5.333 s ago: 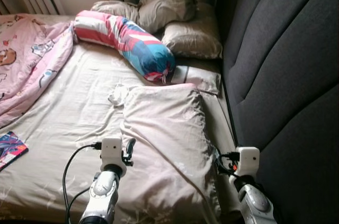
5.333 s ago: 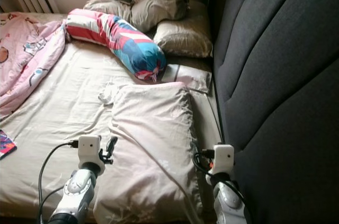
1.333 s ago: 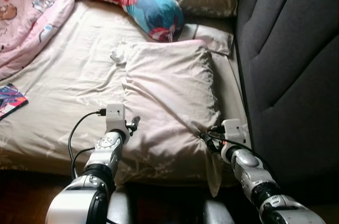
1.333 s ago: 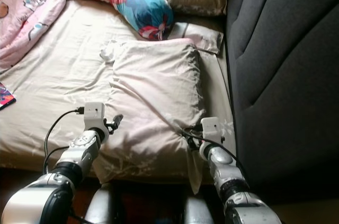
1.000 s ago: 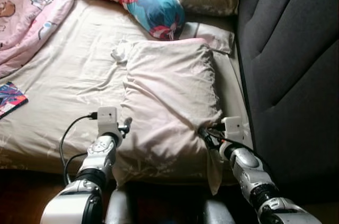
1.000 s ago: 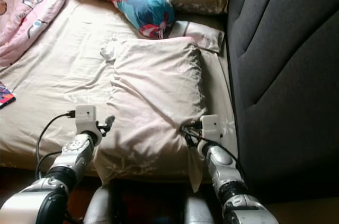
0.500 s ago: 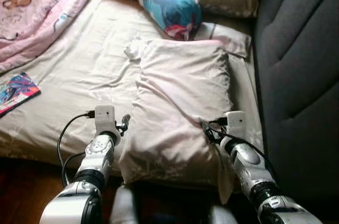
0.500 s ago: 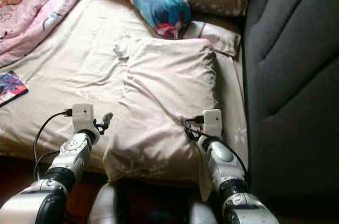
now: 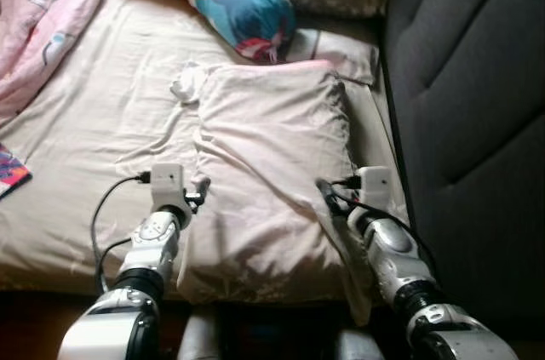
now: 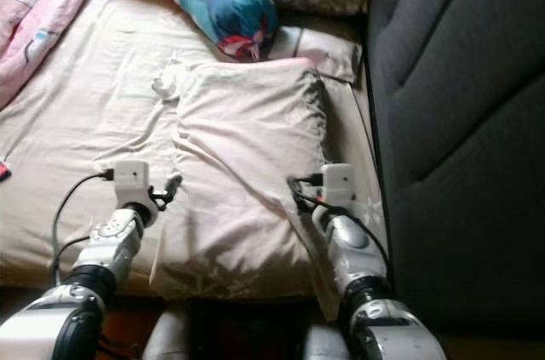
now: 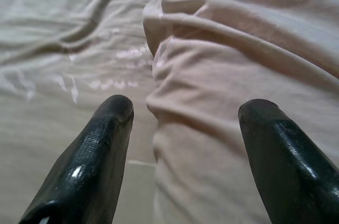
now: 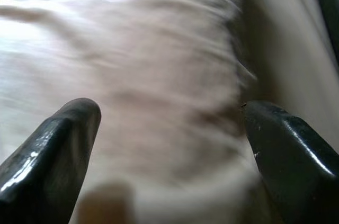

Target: Clean up the room

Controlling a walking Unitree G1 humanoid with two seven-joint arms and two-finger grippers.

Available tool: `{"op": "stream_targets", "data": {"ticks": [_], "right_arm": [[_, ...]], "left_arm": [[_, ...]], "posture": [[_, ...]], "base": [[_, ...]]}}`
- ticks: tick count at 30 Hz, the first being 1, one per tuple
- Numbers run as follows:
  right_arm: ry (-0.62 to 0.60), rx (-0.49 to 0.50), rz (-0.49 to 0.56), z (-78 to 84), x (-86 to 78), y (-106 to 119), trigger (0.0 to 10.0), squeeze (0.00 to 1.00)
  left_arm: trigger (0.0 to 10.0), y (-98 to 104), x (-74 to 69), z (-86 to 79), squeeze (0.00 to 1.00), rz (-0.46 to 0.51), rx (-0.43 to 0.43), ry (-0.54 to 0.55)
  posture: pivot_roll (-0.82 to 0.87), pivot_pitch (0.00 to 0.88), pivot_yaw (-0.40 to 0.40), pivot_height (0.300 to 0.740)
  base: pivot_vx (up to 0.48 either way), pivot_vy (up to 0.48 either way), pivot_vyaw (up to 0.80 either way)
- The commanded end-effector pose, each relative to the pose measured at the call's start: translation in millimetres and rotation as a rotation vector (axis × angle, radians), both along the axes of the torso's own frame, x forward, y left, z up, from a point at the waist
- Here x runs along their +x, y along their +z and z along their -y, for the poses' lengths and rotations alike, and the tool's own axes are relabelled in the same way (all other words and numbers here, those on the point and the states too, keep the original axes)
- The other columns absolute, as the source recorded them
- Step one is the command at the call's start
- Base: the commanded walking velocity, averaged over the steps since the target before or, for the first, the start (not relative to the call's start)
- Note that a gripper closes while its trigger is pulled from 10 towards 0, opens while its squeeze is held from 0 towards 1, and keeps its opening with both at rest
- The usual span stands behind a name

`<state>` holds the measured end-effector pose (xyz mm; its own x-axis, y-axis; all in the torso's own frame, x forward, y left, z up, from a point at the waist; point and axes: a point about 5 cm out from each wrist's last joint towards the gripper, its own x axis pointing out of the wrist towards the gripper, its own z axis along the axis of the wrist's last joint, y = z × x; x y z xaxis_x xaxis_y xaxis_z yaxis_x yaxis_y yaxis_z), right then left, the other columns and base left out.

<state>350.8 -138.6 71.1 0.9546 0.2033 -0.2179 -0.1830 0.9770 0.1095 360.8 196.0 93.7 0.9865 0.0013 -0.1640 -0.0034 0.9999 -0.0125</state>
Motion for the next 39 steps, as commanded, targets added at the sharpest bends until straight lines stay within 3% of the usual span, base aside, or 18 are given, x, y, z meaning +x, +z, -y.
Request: {"op": "stream_targets", "data": {"ticks": [1,6,10,11,12,13,14,23,24,26,27,39], "right_arm": [[-0.046,-0.015,-0.062,13.0,-7.6,-13.3,10.0,0.0],[-0.109,-0.084,-0.153,26.6,-6.0,-17.5,10.0,0.0],[-0.118,-0.092,-0.153,34.0,-2.4,-12.3,10.0,0.0],[-0.119,-0.086,-0.145,36.5,-0.2,-8.6,10.0,0.65],[-0.121,-0.068,-0.126,40.1,3.6,-2.0,10.0,1.0],[-0.123,-0.059,-0.12,41.6,5.1,0.6,10.0,1.0],[-0.126,-0.052,-0.115,43.0,6.1,2.4,10.0,1.0],[-0.071,-0.029,-0.099,41.2,11.0,10.5,10.0,1.0],[-0.059,-0.021,-0.106,39.9,11.8,11.2,10.0,0.83],[-0.052,-0.015,-0.111,39.0,12.3,11.5,10.0,0.83],[-0.038,-0.011,-0.12,37.3,12.3,11.0,10.0,0.0],[0.051,-0.003,-0.207,32.2,1.8,-6.4,10.0,0.0]], "left_arm": [[10.0,-10.0,-4.0,8.0,0.0,-0.039,-0.009,-0.03],[10.0,-8.1,-2.1,-1.8,0.0,-0.072,-0.031,-0.042],[10.0,-2.6,0.8,-10.0,0.0,-0.079,-0.038,-0.03],[10.0,-0.4,1.7,-13.3,0.0,-0.08,-0.036,-0.026],[10.0,2.1,2.6,-18.5,0.0,-0.086,-0.029,-0.02],[10.0,2.8,2.8,-20.4,0.29,-0.087,-0.026,-0.019],[10.0,3.3,2.9,-21.7,1.0,-0.088,-0.025,-0.016],[10.0,6.0,4.5,-21.1,1.0,-0.08,-0.067,-0.016],[10.0,4.8,4.3,-20.8,1.0,-0.091,-0.073,-0.021],[10.0,3.8,4.0,-20.8,1.0,-0.099,-0.077,-0.024],[10.0,2.2,3.3,-22.7,0.0,-0.112,-0.098,-0.017],[10.0,-4.1,-2.6,-34.9,0.0,-0.141,-0.164,0.0]], "posture": [[-0.11,0.279,-0.023,0.638],[-0.11,0.314,-0.014,0.638],[-0.11,0.329,-0.006,0.638],[-0.1,0.331,-0.004,0.638],[-0.11,0.333,-0.002,0.638],[-0.11,0.332,0.0,0.638],[-0.11,0.332,0.0,0.638],[-0.1,0.328,0.005,0.638],[-0.1,0.327,0.005,0.638],[-0.1,0.327,0.005,0.638],[-0.1,0.33,0.005,0.638],[-0.1,0.353,-0.013,0.638]], "base": [[0.0,0.0,0.0],[0.0,0.0,0.0],[0.0,0.0,0.0],[0.0,0.0,0.0],[0.0,0.0,0.0],[0.0,0.0,0.0],[0.0,0.0,0.0],[0.0,0.0,0.0],[0.0,0.0,0.0],[0.0,0.0,0.0],[0.0,0.0,0.0],[0.0,0.0,0.0]]}}
